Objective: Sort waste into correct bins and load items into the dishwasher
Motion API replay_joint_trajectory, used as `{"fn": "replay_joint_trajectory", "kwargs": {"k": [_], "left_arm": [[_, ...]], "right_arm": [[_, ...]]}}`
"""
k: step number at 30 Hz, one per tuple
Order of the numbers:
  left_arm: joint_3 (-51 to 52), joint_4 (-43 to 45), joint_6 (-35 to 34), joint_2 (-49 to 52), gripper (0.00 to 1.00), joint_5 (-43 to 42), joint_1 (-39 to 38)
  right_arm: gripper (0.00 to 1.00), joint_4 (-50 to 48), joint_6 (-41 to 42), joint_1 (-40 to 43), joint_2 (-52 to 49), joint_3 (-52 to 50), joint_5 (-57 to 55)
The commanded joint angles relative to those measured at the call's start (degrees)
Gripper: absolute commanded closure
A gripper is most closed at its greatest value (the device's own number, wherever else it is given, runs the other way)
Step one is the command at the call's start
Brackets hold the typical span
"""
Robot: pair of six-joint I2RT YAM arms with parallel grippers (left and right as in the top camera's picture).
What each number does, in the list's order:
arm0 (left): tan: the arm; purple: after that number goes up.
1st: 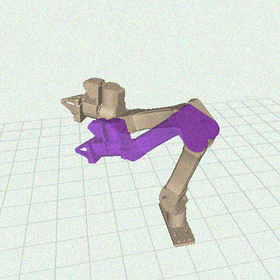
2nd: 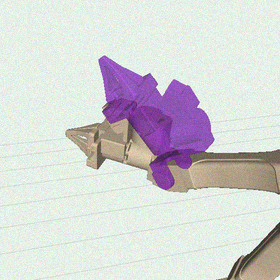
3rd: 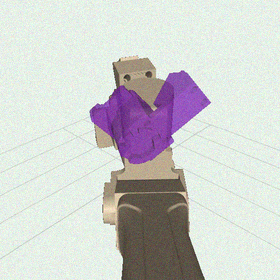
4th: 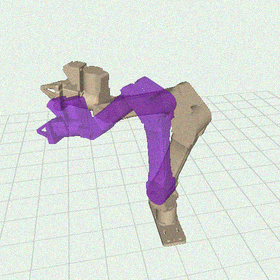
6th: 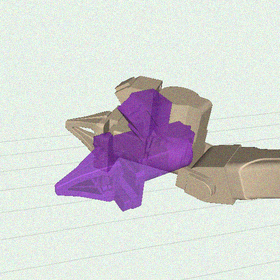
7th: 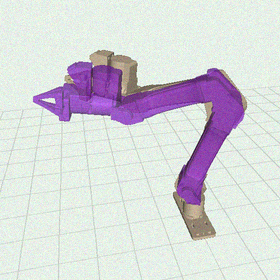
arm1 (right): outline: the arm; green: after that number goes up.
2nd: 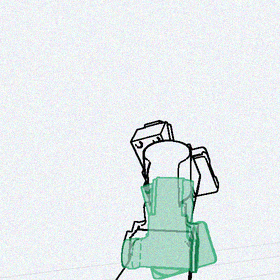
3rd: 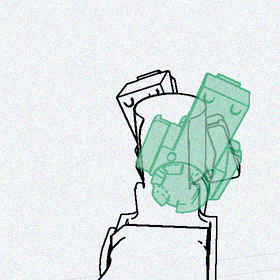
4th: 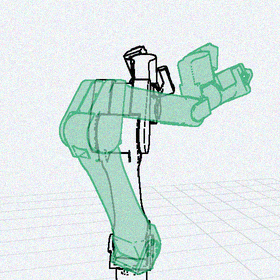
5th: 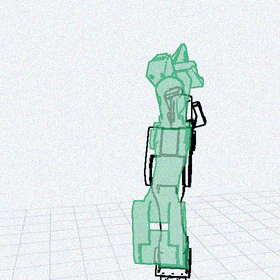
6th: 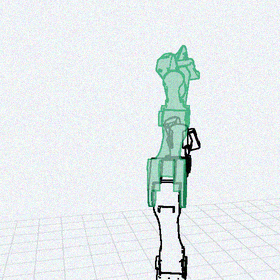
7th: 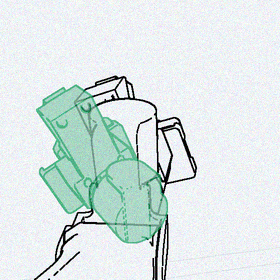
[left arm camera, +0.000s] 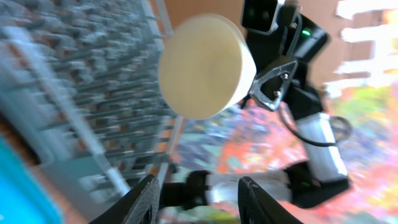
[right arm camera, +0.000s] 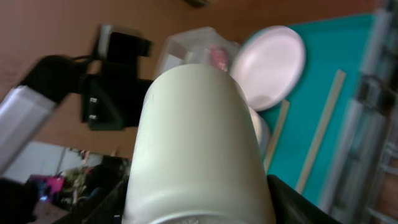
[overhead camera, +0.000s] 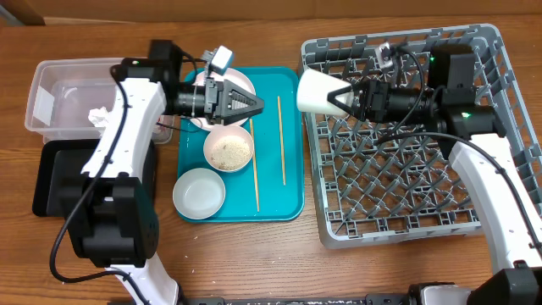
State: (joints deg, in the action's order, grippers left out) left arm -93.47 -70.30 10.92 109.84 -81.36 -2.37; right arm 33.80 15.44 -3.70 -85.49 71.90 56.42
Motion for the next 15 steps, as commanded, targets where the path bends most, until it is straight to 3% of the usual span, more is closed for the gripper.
{"fn": "replay_joint_trajectory", "kwargs": {"k": [1,8,15], "left_arm": [[-0.9,0.5,0.6,0.0,0.55,12.4,0.6],[-0.9,2.0,-1.9,0.0,0.54,29.1,0.4],[-0.9,3.6,-5.0,0.0,0.53,38.8,0.4]], "right_arm": [[0.51,5.5,0.7,-0.1,3.9,1.0,-15.1],[0.51,23.5,4.3,-3.2,8.1,4.1,-35.2],[0.52,39.0,8.7,-9.9,8.3,7.7,-47.4]]}}
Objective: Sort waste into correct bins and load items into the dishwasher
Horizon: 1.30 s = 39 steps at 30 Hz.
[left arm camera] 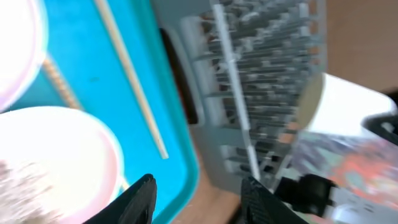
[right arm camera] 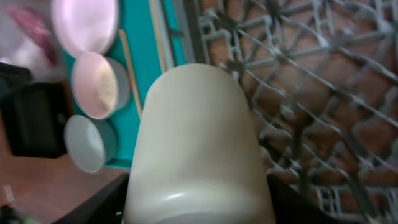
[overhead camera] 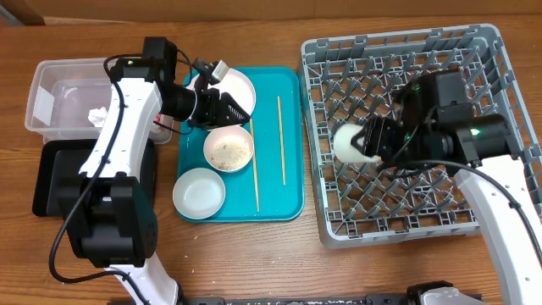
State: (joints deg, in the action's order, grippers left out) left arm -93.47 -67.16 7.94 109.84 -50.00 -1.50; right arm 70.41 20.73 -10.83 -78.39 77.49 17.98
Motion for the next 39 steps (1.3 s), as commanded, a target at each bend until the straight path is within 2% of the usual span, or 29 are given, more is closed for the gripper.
{"fn": "replay_joint_trajectory", "kwargs": {"k": [1,7,16,25,33,39], "left_arm": [[-0.9,0.5,-2.0,0.0,0.53,7.7,-0.5],[-0.9,0.9,-2.0,0.0,0.53,8.0,-0.5],[-0.9,1.2,-2.0,0.0,0.53,8.0,-0.5],[-0.9,1.2,-2.0,0.0,0.53,8.0,-0.5],[-0.9,1.2,-2.0,0.0,0.53,8.0,-0.5],[-0.9,0.8,-2.0,0.0,0.53,8.1,-0.5]], "right_arm": [[0.51,3.9,4.1,-3.9,1.2,2.1,-9.8],[0.51,13.2,10.1,-10.3,1.1,2.1,-13.7],[0.51,17.2,14.9,-14.4,1.0,1.1,-14.5],[0.51,15.7,14.9,-14.4,-1.9,-3.1,-14.3],[0.5,13.0,15.5,-18.4,-4.9,-5.1,-13.4],[0.39,12.5,16.5,-19.9,-7.6,-5.1,-13.4]]}}
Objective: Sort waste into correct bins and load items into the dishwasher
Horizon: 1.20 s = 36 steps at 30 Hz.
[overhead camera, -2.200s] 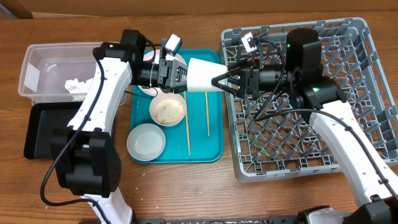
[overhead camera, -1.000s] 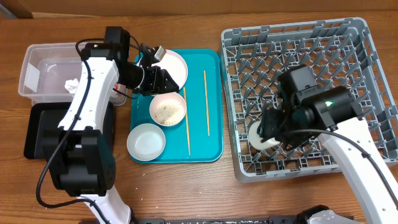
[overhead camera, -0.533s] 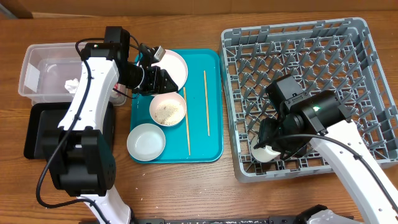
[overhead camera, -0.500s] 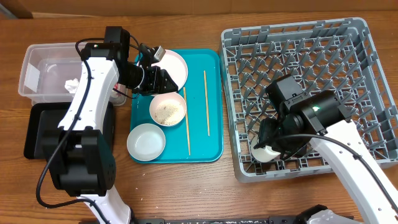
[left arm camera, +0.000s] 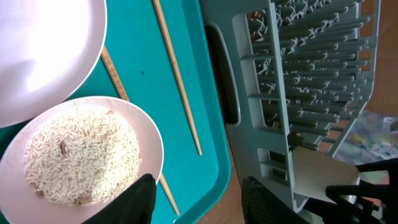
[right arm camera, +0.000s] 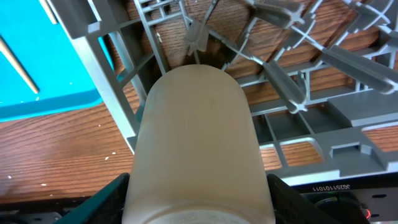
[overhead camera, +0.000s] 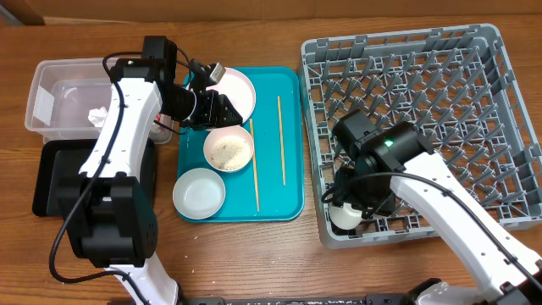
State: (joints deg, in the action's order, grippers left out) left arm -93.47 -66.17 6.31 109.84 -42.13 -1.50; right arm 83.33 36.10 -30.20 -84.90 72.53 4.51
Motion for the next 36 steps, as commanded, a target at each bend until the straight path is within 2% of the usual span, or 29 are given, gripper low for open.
{"fn": "replay_joint_trajectory", "kwargs": {"k": [1,5,7,15,21,27,31,36], "left_arm": [[-0.9,-0.3,-0.3,0.0,0.53,0.2,-0.5],[-0.9,-0.4,-0.3,0.0,0.52,0.4,-0.5],[-0.9,-0.5,-0.3,0.0,0.52,0.5,-0.5],[-0.9,-1.0,-0.3,0.0,0.52,0.8,-0.5],[-0.9,-1.6,-0.3,0.0,0.54,0.5,-0.5],[-1.0,-4.0,-0.2,0.0,0.59,1.1,-0.4],[-1.0,-5.1,-0.3,0.0,0.64,5.1,-1.0],[-1.0,-5.5,-0.4,0.0,0.63,15.8,-6.1]], "right_arm": [[0.37,-0.4,1.3,-0.5,-1.2,-0.2,0.0],[0.21,-0.5,1.3,-0.5,-1.2,-0.2,0.0],[0.18,-0.8,1.3,-0.5,-1.2,-0.2,0.0],[0.17,-3.7,1.2,-0.5,-1.2,1.2,0.0],[0.17,-6.1,-1.6,-0.5,-1.2,9.5,0.0],[0.17,-14.9,-2.0,-0.5,-1.2,13.0,0.7],[0.16,-18.1,-2.0,-0.3,-1.2,13.0,0.4],[0.13,-17.4,-2.1,3.0,-1.2,13.0,-0.4]]}}
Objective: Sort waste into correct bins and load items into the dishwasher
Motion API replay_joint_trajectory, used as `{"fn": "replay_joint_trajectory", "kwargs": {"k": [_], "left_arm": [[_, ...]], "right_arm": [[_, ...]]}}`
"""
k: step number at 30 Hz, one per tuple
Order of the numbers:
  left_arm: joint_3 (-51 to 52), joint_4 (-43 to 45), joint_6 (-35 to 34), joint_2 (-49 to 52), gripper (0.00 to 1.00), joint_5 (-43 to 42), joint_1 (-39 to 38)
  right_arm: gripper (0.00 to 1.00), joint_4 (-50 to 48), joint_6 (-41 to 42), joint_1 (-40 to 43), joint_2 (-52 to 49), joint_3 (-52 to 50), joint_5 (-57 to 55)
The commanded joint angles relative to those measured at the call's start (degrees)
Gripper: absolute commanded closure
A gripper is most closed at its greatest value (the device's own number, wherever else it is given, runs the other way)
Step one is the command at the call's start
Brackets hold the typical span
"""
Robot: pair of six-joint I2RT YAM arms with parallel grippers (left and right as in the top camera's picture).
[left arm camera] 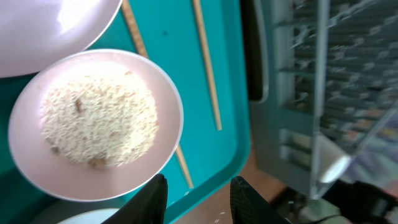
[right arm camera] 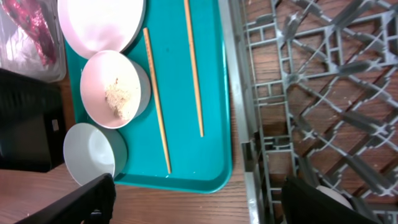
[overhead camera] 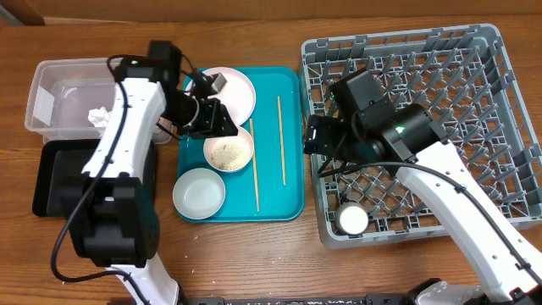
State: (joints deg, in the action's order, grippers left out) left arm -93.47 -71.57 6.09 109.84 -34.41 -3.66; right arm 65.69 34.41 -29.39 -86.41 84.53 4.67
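A cream cup [overhead camera: 350,220] stands mouth-down in the front left corner of the grey dish rack [overhead camera: 474,212], with nothing holding it. My right gripper [overhead camera: 315,135] [right arm camera: 199,205] hangs wide open and empty over the rack's left edge, beside the teal tray [overhead camera: 288,178]. On the tray are a bowl of rice [overhead camera: 228,152] [left arm camera: 93,118], an empty bowl [overhead camera: 199,193], a white plate [overhead camera: 235,89] and two chopsticks [overhead camera: 282,140]. My left gripper [overhead camera: 222,121] [left arm camera: 199,199] is open just above the rice bowl and the plate's near edge.
A clear bin [overhead camera: 59,93] holding crumpled paper and a pink scrap stands at the far left. In front of it lies a black bin [overhead camera: 51,182]. The rack fills the right half of the wooden table.
My right gripper has let go of the cup, which stays in the rack's front left corner, and now hangs open higher up at the rack's left edge. The left gripper shifted slightly toward the rice bowl.
At first my right gripper held the cup sideways at the rack's far left edge, facing the open left gripper. Then the cup was over the rack's left middle and the left gripper back over the plate. Later the cup sat in the front left corner, now released.
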Motion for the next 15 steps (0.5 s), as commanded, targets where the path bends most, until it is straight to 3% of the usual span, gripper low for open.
{"fn": "replay_joint_trajectory", "kwargs": {"k": [1,8,15], "left_arm": [[-1.0,0.2,-0.6,0.0,0.62,10.1,-5.4],[-0.8,3.4,-8.8,0.7,0.55,30.3,-16.7],[-0.8,4.5,-11.5,2.3,0.56,31.9,-19.4]], "right_arm": [[0.12,0.7,-0.9,3.1,0.3,1.0,-0.5],[0.1,3.3,-3.4,8.0,0.3,1.0,-0.6],[0.1,3.7,-4.5,8.4,0.3,1.0,-0.6]]}}
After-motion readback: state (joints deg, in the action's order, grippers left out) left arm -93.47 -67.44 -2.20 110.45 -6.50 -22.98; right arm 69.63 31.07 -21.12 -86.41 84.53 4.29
